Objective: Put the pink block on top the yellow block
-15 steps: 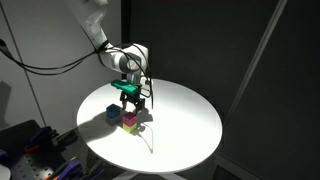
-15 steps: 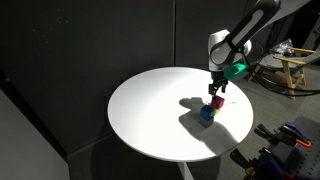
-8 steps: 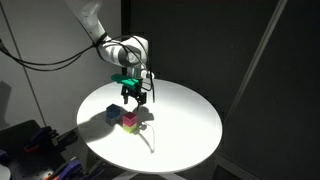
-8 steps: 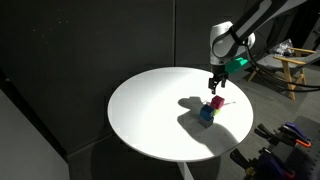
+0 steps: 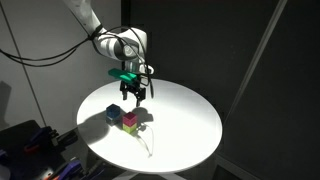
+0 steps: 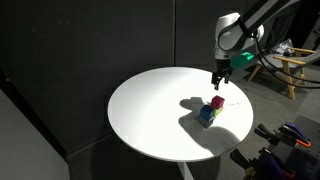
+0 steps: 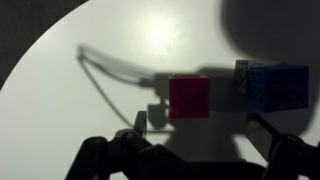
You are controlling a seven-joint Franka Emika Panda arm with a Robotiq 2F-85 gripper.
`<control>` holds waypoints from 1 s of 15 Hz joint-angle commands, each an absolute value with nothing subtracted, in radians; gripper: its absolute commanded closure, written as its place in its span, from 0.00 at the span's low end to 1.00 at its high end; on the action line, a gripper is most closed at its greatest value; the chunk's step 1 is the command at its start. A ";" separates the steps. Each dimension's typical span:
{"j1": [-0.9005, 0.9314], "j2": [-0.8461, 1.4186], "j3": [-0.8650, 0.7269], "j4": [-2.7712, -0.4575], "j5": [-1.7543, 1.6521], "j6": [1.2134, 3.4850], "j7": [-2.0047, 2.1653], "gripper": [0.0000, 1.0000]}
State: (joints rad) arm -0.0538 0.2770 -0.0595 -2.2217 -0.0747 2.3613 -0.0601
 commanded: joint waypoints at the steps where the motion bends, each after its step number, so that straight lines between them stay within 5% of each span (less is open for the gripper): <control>1: -0.062 0.181 -0.067 -2.286 -0.057 2.334 -0.037 0.00; 15: -0.063 -0.064 -0.082 -2.388 -0.067 2.287 0.034 0.00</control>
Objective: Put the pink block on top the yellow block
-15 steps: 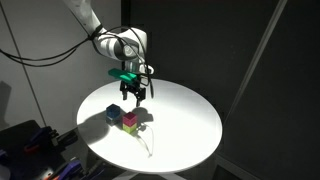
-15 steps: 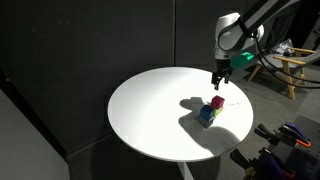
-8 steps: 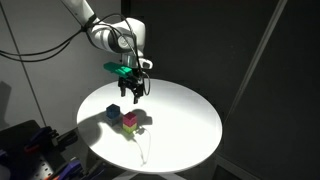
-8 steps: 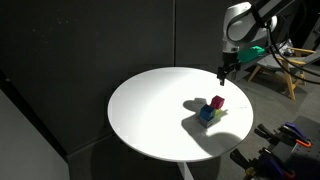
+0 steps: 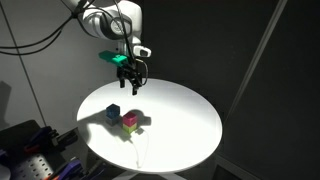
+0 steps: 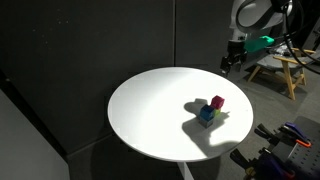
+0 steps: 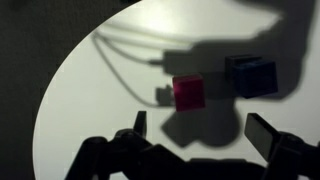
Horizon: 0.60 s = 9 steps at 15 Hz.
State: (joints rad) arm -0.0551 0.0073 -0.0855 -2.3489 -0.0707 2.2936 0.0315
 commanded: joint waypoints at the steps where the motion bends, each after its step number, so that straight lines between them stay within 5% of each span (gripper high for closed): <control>1: -0.063 -0.083 -0.082 -2.396 -0.060 2.290 0.025 0.00; 9: -0.059 -0.213 -0.089 -2.445 0.018 2.244 -0.029 0.00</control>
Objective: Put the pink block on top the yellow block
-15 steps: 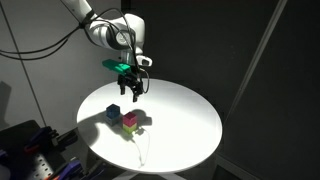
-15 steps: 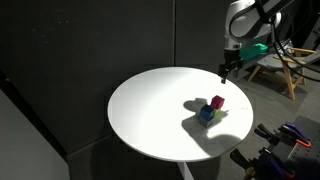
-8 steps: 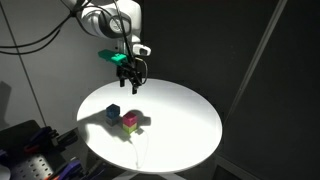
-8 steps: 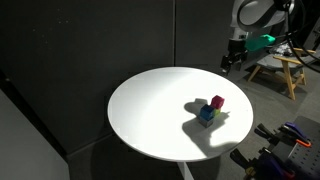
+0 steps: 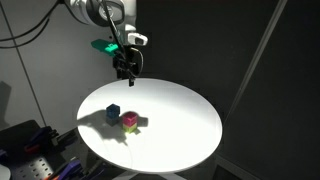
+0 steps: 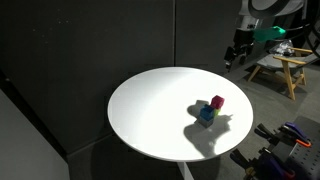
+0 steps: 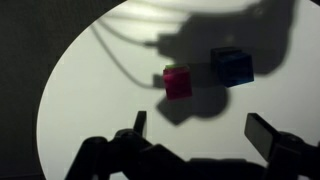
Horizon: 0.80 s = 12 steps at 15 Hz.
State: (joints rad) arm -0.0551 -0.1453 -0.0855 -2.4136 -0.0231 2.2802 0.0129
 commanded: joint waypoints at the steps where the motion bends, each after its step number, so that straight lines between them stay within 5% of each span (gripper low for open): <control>1: -0.060 -0.229 -0.093 -2.445 0.029 2.222 -0.044 0.00; 12: -0.067 -0.327 -0.097 -2.449 -0.002 2.065 -0.074 0.00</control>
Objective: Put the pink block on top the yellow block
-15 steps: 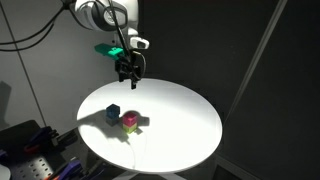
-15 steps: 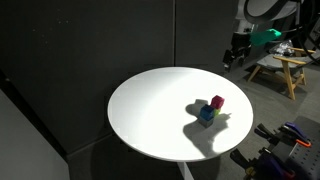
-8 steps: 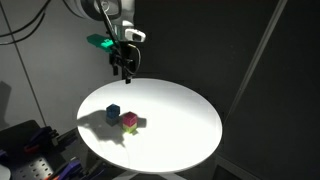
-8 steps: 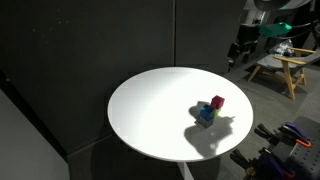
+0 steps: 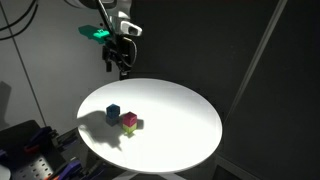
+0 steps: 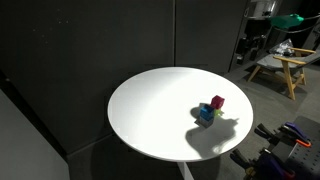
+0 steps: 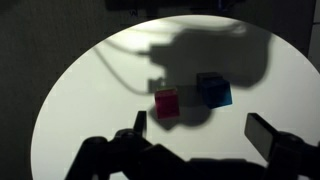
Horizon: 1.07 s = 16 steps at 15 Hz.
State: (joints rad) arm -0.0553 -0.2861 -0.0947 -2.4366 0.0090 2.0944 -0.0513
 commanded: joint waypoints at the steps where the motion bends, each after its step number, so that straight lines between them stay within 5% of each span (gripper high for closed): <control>1: -0.068 -0.330 -0.097 -2.450 -0.004 2.060 -0.073 0.00; 16: -0.062 -0.311 -0.091 -2.443 0.006 2.074 -0.053 0.00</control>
State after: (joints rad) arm -0.0563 -0.3112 -0.0959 -2.4440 0.0044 2.0758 -0.0519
